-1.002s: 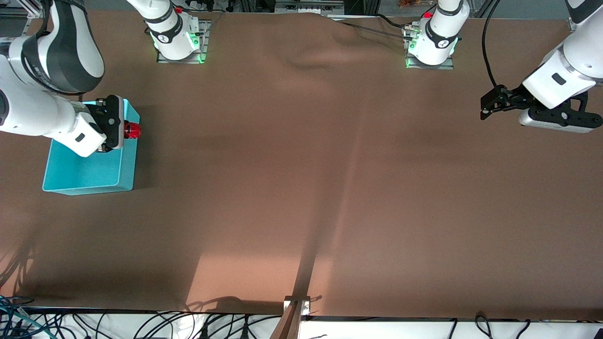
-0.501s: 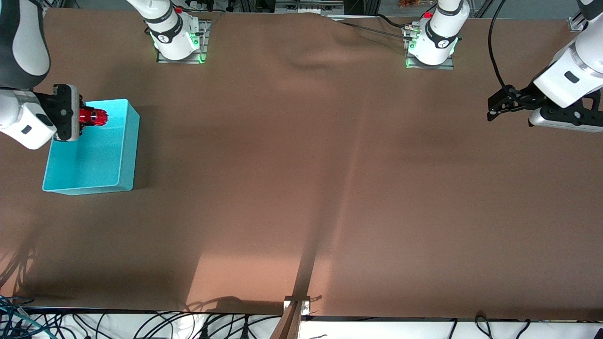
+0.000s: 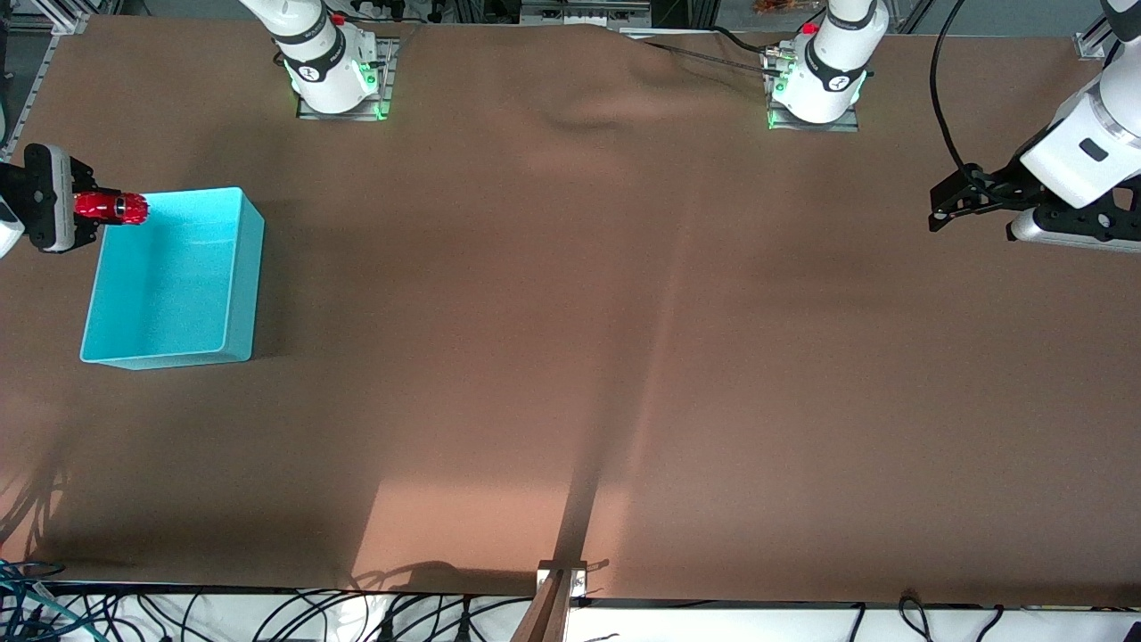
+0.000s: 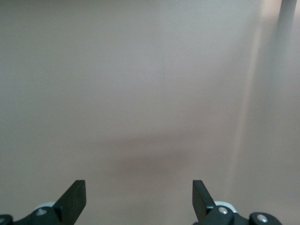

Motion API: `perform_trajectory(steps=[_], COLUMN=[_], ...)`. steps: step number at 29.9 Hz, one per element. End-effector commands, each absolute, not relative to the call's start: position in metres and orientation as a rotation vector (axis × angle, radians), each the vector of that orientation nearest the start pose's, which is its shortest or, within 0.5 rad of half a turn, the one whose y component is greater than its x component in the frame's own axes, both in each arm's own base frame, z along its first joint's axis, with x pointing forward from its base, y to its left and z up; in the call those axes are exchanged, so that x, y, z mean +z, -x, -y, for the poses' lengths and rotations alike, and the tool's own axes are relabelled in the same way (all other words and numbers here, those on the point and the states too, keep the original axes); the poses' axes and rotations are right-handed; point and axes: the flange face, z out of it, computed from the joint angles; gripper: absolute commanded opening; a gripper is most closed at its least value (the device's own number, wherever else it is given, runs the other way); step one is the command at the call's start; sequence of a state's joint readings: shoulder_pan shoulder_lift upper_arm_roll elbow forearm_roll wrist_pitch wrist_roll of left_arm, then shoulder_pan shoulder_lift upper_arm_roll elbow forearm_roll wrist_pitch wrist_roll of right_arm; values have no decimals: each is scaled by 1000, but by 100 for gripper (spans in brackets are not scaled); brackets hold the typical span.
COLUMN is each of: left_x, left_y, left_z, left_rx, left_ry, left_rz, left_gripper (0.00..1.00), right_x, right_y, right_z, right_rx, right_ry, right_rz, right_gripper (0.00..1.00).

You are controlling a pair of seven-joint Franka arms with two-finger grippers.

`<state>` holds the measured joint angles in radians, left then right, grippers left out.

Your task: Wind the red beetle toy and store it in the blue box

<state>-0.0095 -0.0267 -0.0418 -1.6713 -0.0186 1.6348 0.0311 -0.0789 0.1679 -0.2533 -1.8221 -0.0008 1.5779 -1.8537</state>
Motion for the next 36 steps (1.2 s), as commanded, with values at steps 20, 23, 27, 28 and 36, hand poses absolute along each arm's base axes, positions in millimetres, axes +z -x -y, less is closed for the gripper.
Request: perform_trajectory(steps=[20,23,27,28,36], left_x=[597,597,597,597,598], left_y=[-547,-547,-547,-547,-547], left_z=[22,21,21,20,25], left_rx=[92,92,92,92,90], left_ry=[3159,3161,3159,3159,3159], left_rz=[-110,-108,-108,-106,-110], left_gripper=[100,100,100,100,100], right_x=[292,282,270,265,231], right_y=[-470,-466,-463,-462,-458], right_z=[192,193,195,195,213], right_rx=[230,219,212,213,147], right_ry=[2038,2045,2053,2053,2016], right_rz=[1995,2013,1994,1984,2001], right_gripper=[21,21,21,21,23])
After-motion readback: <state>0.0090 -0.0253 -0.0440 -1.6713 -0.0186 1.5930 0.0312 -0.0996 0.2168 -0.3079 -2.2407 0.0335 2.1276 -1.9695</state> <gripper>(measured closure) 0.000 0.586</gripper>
